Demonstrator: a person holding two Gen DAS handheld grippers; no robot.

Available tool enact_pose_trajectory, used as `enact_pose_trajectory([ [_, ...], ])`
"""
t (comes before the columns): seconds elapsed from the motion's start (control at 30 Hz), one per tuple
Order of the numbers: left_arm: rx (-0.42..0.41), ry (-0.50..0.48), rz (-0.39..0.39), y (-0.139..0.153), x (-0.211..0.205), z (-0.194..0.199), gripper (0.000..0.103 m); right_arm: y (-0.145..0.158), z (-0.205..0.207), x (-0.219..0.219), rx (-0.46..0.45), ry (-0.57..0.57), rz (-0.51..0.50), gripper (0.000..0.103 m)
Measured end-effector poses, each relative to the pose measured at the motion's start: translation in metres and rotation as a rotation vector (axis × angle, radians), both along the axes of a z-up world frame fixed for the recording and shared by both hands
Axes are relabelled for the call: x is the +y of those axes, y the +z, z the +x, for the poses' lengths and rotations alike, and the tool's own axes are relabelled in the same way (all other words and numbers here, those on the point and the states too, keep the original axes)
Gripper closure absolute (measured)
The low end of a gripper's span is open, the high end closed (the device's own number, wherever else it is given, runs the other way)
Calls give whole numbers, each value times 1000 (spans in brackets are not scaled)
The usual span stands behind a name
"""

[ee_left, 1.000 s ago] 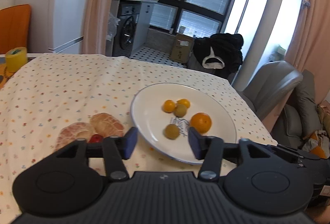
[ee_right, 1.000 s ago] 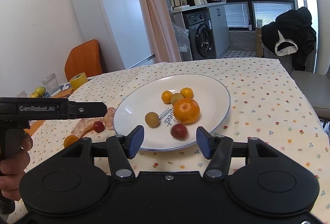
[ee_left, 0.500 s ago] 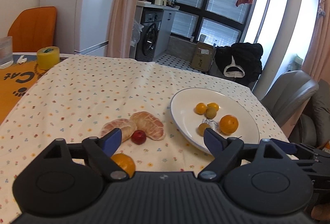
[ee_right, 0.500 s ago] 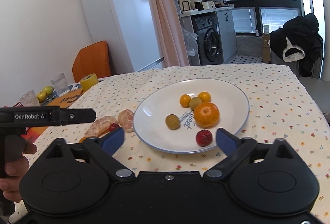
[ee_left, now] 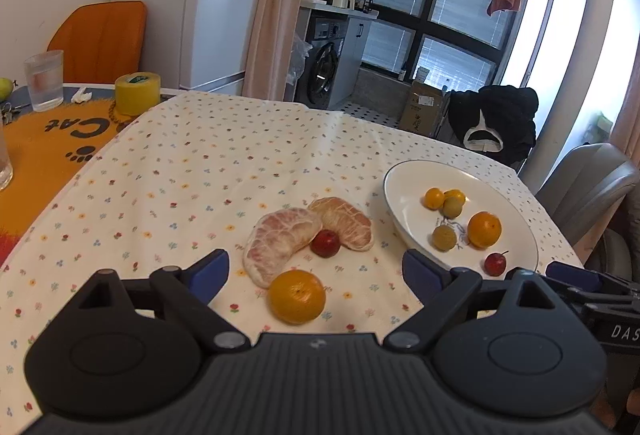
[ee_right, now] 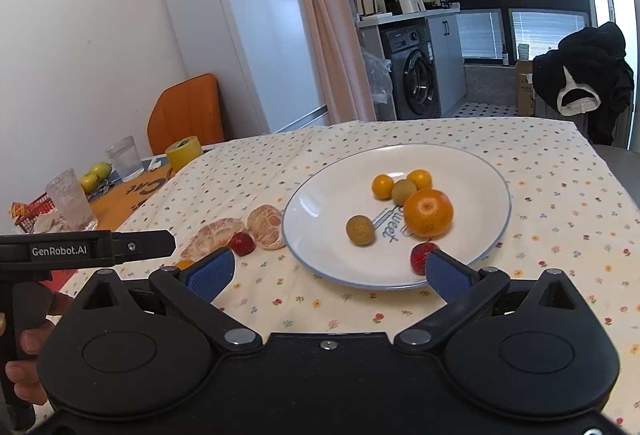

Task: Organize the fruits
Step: 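Close the left tool around the loose mandarin on the tablecloth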

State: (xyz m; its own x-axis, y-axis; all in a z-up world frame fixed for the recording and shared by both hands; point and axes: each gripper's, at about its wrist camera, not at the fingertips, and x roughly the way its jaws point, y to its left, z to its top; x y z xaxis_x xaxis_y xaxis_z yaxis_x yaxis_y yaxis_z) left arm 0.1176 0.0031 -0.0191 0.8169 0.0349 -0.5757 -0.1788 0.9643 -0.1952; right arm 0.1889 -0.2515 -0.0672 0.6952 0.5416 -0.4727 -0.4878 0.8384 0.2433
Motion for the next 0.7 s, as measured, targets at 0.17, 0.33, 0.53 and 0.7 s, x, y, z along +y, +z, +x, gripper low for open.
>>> enact_pose_trajectory([
  [0.17, 28, -28, -7, -7, 4, -3, 11, -1, -1, 6, 6, 12, -4, 0],
  [0.33, 35, -44, 12, -14, 2, -3, 12, -5, -1, 11, 17, 28, -7, 0],
  [0.53, 49, -34, 7, -22, 4, 1, 17, -6, 0, 14, 46, 61, 21, 0],
  [0.7, 62, -31, -3, -29, 5, 8, 25, -8, 0, 21, 48, 77, 8, 0],
])
